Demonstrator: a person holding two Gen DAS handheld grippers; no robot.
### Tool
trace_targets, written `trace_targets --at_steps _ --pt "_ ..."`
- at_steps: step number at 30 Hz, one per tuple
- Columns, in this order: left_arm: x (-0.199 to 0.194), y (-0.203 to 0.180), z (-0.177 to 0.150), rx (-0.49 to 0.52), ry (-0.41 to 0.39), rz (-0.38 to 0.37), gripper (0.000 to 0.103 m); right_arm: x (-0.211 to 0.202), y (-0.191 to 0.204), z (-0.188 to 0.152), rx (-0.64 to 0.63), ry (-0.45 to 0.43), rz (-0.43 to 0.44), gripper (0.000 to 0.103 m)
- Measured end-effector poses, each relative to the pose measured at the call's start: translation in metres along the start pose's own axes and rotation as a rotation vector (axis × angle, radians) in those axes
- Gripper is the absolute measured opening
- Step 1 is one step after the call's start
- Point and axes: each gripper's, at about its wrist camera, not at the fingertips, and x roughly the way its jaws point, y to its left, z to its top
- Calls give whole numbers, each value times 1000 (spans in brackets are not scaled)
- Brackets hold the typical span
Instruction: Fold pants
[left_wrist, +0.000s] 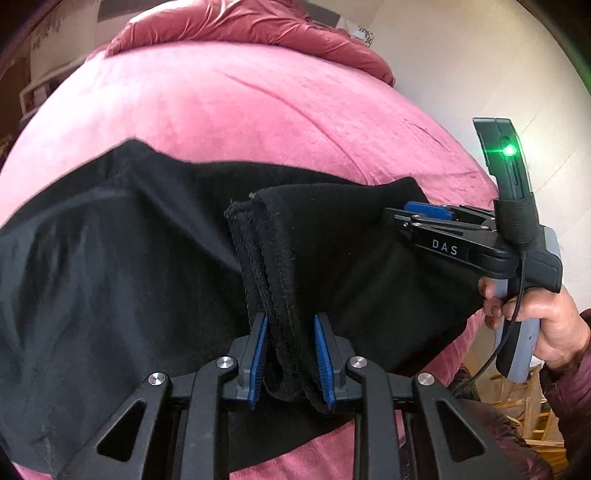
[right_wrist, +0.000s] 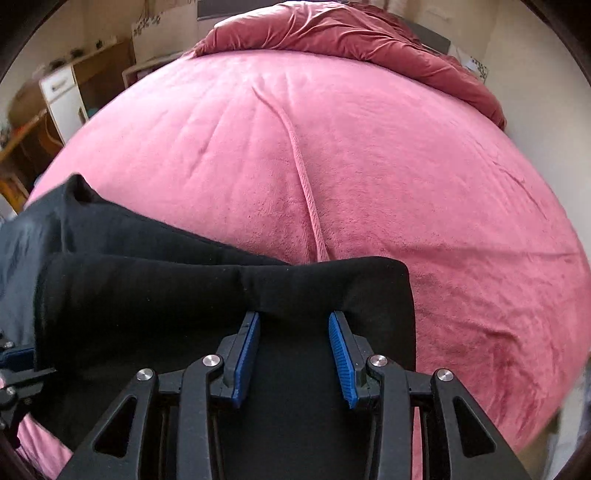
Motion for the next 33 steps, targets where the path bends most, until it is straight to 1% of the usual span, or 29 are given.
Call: trace_targets --at_steps 2,5,9,13,17,20,21,24,28,30,33 --pt "-6 -2 -2 8 -17 12 25 -1 -1 0 6 -20 14 40" --pt "-21 -7 -9 15 -38 17 27 -10 2 -1 5 -35 12 42" --pt "-40 -8 -18 13 -60 31 28 -24 8 -5 15 -56 6 52" --pt "-52 -7 -25 -5 -77 46 31 -31 17 -3 7 -93 10 52" --pt "-63 -3 -33 -24 -87 62 32 -46 28 -6 7 -111 58 52" --pt "-69 4 -39 -45 -92 69 33 -57 44 -12 -18 -104 135 55" --pt "-72 10 -40 -60 -90 74 34 -61 51 -15 -34 -101 168 55" --pt "-81 32 -42 -122 -89 73 35 -66 70 -22 -67 -82 230 55" --pt "-91 60 -49 -220 -87 79 35 -66 103 -31 -143 -51 290 55" --pt "-97 76 -56 -270 -91 91 35 -61 118 -32 -174 -37 294 55" --pt "-105 96 -67 -338 -92 97 35 -44 138 -29 -212 -6 269 55"
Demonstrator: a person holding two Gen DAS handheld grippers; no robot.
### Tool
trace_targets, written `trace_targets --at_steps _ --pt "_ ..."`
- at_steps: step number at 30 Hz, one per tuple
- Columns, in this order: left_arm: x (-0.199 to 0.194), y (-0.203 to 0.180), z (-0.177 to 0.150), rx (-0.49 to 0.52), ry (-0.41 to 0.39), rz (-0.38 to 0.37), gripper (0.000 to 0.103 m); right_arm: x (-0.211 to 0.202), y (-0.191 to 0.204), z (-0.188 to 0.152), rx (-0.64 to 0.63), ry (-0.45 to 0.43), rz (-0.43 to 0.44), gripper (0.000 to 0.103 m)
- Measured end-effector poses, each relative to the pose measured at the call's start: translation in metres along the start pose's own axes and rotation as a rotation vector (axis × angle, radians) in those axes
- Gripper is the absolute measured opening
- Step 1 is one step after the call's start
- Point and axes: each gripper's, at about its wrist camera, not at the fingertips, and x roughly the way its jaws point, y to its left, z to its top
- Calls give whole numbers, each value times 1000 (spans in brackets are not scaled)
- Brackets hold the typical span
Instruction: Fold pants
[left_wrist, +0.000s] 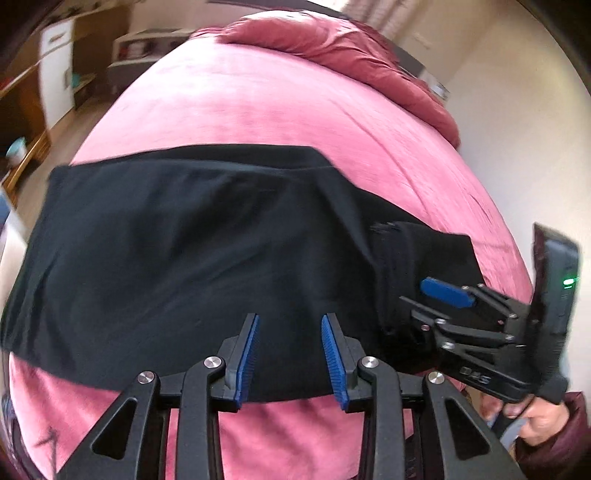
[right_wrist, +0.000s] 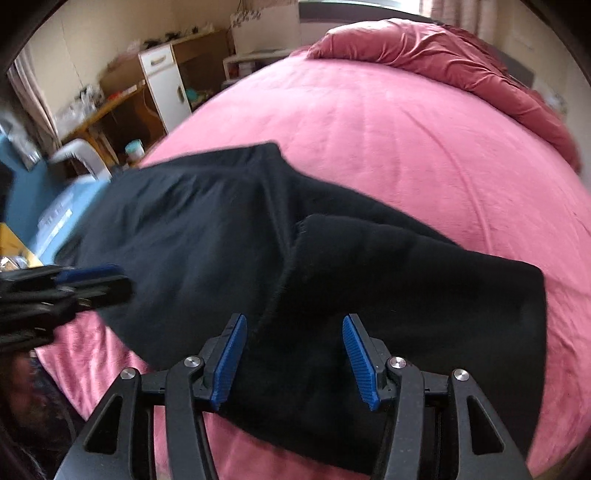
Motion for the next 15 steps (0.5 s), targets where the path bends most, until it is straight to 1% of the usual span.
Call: trace_targets --at_steps 1,4,6,8,11,15 --pt "-2 8 -1 -23 1 3 35 8 3 3 -5 11 4 55" --pt "-10 33 -7 -106 4 12 35 29 9 8 -22 31 -44 57" --pt "-20 54 -11 -172 -2 32 35 37 12 9 -28 37 -47 66" --pt "-32 72 -14 -232 -8 37 35 39 14 6 -36 32 -45 71" --pt "-52 101 -19 -342 -35 57 35 39 20 3 -63 23 -62 75" --pt "-73 145 -29 -523 -64 64 35 36 21 1 -47 12 -55 76"
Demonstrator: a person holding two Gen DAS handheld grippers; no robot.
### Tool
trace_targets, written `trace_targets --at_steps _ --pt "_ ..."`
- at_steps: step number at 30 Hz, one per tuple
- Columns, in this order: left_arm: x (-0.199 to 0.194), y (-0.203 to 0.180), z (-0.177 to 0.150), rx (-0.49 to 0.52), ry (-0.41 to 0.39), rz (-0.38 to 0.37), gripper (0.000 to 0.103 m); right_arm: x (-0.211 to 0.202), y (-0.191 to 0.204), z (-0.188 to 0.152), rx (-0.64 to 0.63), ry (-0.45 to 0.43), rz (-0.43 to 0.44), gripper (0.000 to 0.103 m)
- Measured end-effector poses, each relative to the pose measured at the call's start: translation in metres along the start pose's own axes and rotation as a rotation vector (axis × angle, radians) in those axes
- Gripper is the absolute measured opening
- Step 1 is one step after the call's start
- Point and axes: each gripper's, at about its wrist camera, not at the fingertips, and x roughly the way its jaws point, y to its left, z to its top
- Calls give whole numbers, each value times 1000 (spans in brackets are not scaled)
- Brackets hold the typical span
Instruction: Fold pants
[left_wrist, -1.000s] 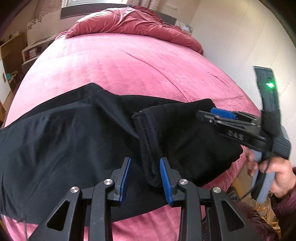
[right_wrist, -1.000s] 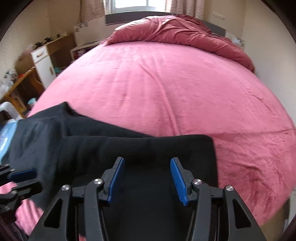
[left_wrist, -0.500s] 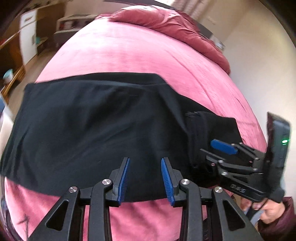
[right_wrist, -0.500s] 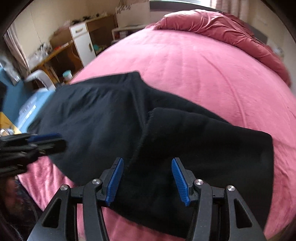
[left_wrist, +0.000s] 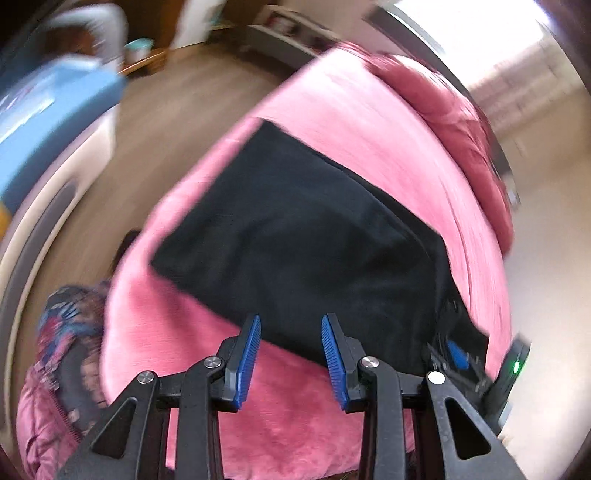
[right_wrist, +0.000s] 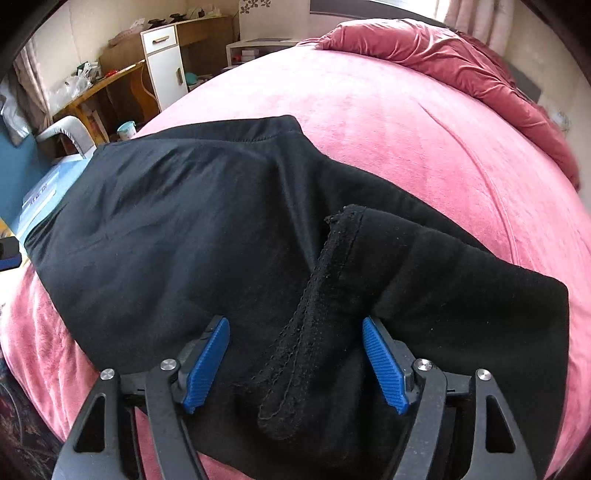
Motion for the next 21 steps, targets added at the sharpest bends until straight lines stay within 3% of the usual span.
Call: trace_targets --at_steps 4,8,14,21 --pt "4 38 8 -177 14 -20 35 -1 -2 1 10 -5 7 76" --pt "14 58 10 -280 43 -46 35 -5 -7 2 11 -7 9 76" --pt "35 68 18 -332 63 -36 35 -4 -6 4 12 -3 7 76" --pt "40 63 27 -294 21 -28 33 -1 -5 6 -2 1 0 76"
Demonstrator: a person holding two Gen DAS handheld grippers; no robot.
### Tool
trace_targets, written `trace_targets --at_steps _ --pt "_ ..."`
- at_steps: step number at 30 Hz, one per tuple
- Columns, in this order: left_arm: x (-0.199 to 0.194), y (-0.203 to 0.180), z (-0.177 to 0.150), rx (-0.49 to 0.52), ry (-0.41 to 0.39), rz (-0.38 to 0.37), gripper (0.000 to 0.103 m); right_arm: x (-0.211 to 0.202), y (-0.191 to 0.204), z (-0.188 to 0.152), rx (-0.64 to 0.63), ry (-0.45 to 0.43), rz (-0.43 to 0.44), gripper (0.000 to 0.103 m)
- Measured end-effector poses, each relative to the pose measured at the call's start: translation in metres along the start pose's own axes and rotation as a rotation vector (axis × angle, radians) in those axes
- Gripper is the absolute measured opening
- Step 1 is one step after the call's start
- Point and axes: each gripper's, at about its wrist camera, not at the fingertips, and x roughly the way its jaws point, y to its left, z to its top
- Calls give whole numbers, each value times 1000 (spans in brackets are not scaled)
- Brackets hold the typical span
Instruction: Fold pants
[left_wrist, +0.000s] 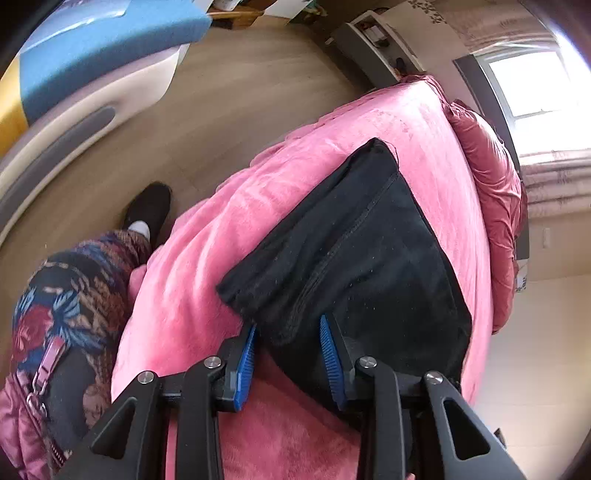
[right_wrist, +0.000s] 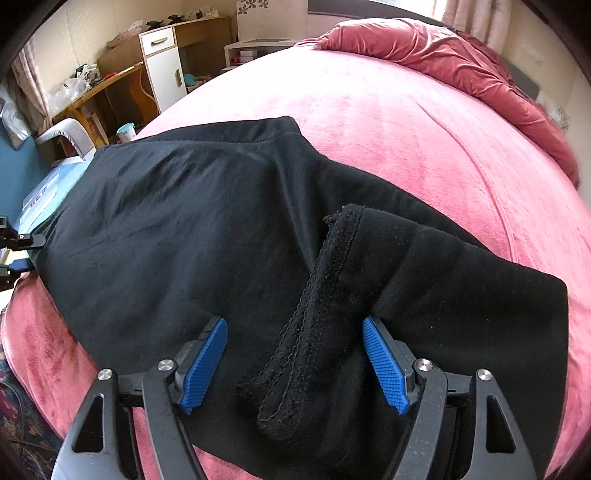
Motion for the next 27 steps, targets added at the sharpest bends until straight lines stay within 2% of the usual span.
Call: trace_targets --at_steps 2,4,5,8,10,12,14,18,20,22,27 --pt "0 -5 0 23 -15 7 31 1 1 0 -1 2 -1 76" --pt "-1 -10 -2 51 -35 20 22 2 1 0 -1 1 -1 76" --pt "-2 -13 -3 71 -48 23 21 2 1 0 -2 2 -1 76" --pt "-6 -26 -6 146 -87 37 16 4 2 1 -4 3 -1 77" --pt "-12 -43 -10 232 -126 26 14 4 2 1 -1 3 1 77" --pt "-19 -70 -18 361 -162 -24 14 3 1 2 -1 5 12 76" --pt "-23 -99 -28 485 -164 -102 14 1 -5 3 10 3 36 76" --pt "-17 -149 -56 697 -107 -254 14 -17 -25 9 80 -41 112 74" --pt "-7 -166 -73 796 -63 -296 14 -30 -40 14 136 -78 185 75" --pt "4 -177 -87 867 -22 -311 13 -40 -53 21 193 -101 296 76" --pt "28 -182 -110 944 56 -295 13 -43 -59 43 265 -108 571 77"
